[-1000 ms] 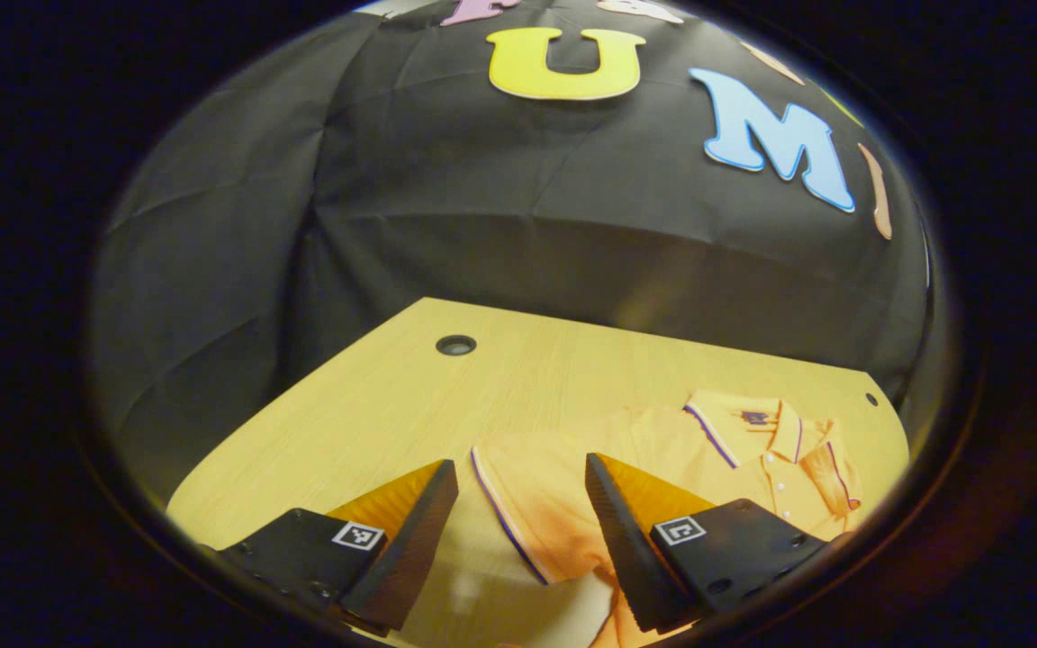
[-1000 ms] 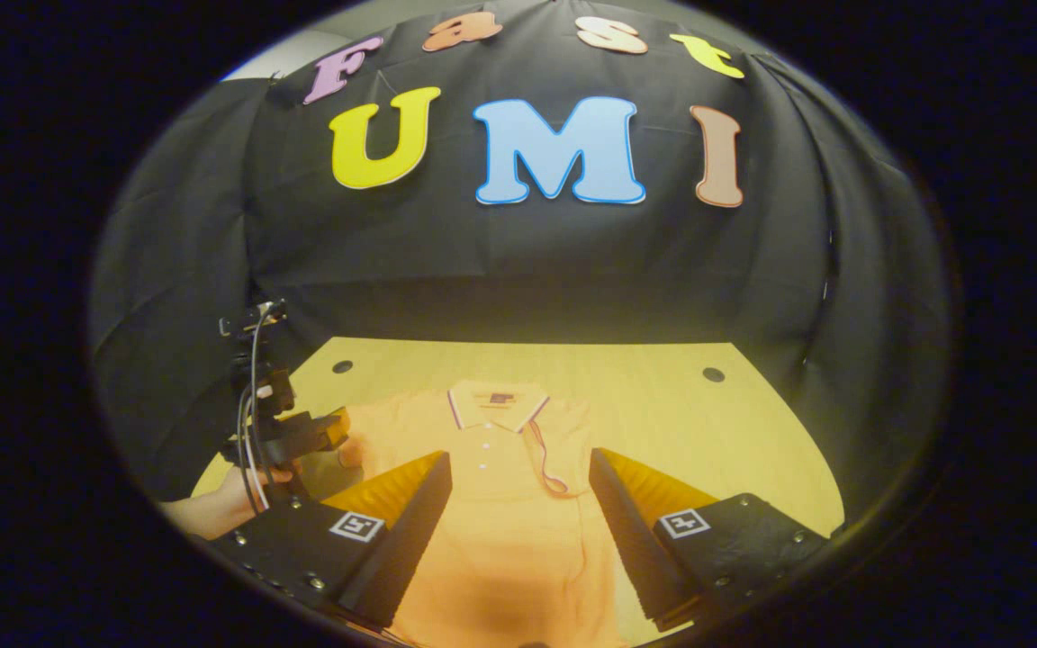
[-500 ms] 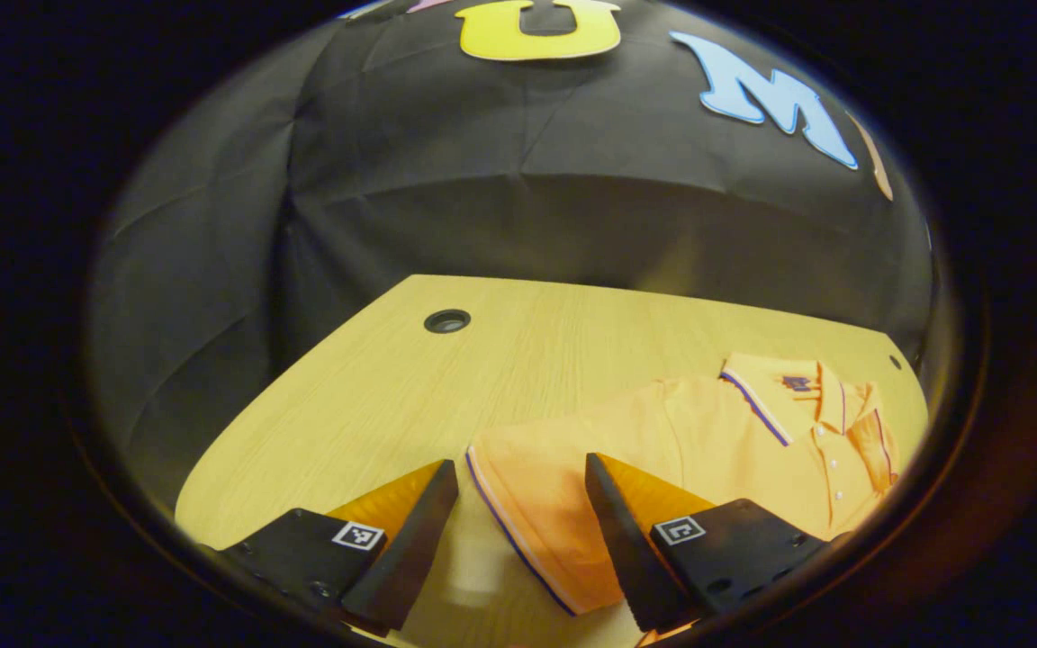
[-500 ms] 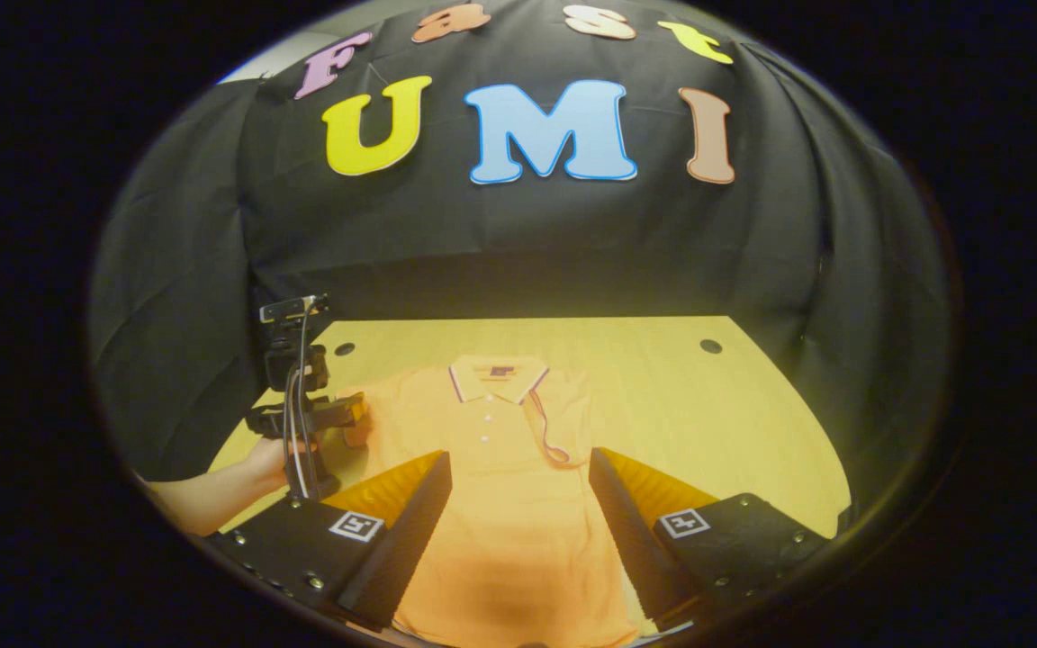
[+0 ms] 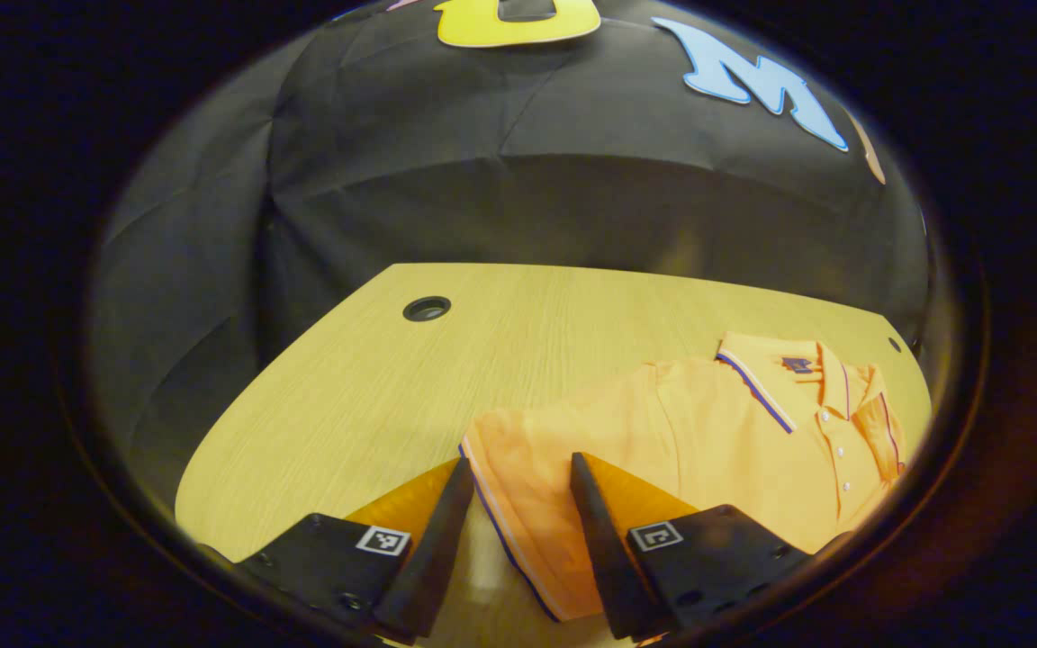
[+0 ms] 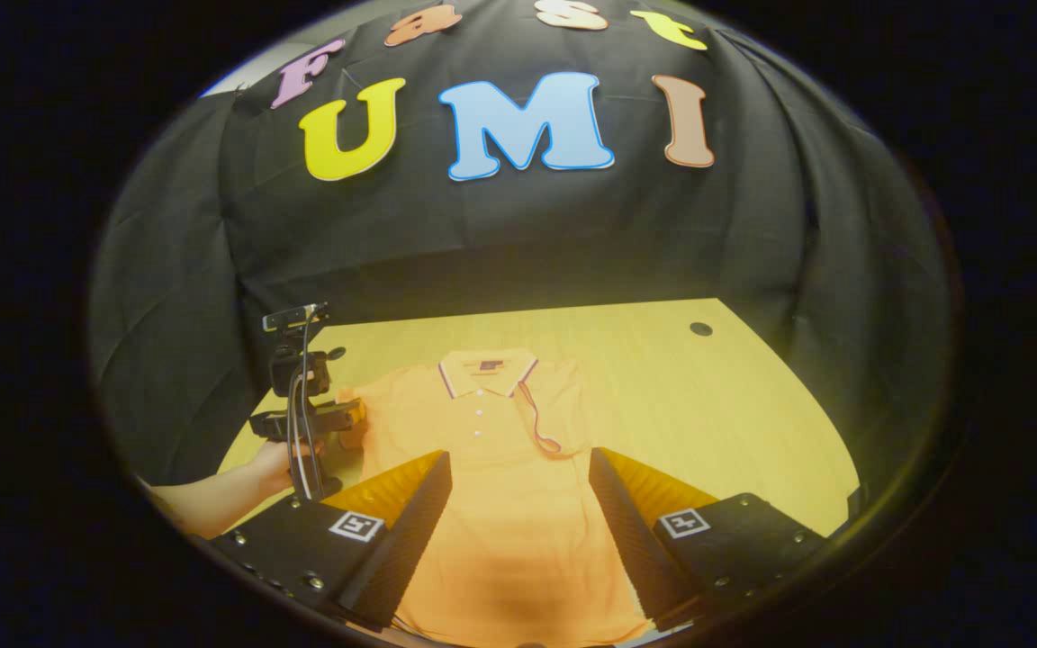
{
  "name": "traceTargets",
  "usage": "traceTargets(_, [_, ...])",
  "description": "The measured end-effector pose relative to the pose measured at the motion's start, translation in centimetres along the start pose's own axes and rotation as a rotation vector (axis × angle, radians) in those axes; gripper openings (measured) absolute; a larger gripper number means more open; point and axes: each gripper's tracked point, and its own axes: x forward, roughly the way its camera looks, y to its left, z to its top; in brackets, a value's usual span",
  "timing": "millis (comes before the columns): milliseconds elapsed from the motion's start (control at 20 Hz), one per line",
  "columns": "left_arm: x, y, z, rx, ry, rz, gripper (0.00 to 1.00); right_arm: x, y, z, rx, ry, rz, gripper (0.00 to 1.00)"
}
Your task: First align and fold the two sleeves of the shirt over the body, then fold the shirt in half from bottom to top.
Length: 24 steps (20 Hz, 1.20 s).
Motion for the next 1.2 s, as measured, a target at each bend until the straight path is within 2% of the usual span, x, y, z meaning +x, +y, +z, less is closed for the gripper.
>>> traceTargets(50, [0.0, -0.1, 0.0, -0.003, 0.001, 0.002, 0.69, 0.0, 0.0, -0.1, 0.000, 0.003, 0.001, 0.95])
traceTargets(150, [0.1, -0.6, -0.1, -0.002, 0.002, 0.001, 0.51, -0.2, 0.2, -0.2, -0.002, 0.001, 0.005, 0.95])
traceTargets(200, [0.2, -0.9, -0.1, 0.004, 0.004, -0.001, 0.36, -0.2, 0.3, -0.2, -0.004, -0.002, 0.007, 0.95])
traceTargets(250, [0.2, -1.1, 0.0, 0.012, 0.004, -0.005, 0.31, -0.2, 0.3, -0.1, -0.008, -0.005, 0.007, 0.95])
traceTargets(300, [0.1, -1.3, 0.1, 0.023, 0.006, -0.001, 0.19, -0.4, 0.3, -0.1, -0.011, -0.008, 0.007, 0.95])
traceTargets(450, [0.1, -1.4, 0.5, 0.042, -0.002, 0.011, 0.07, -0.7, -0.2, 0.0, -0.005, -0.018, 0.001, 0.94])
traceTargets(750, [-2.1, -2.6, 3.5, 0.047, -0.077, 0.010, 0.07, -0.9, -1.7, -0.5, 0.023, -0.016, -0.023, 0.95])
traceTargets(900, [-3.4, -5.2, 5.0, 0.063, -0.113, -0.030, 0.07, -0.9, -1.8, -0.9, 0.036, -0.010, -0.021, 0.95])
traceTargets(1200, [-4.2, -11.3, 5.3, 0.165, -0.131, -0.117, 0.08, -0.9, -2.3, -1.2, 0.046, -0.008, -0.027, 0.95])
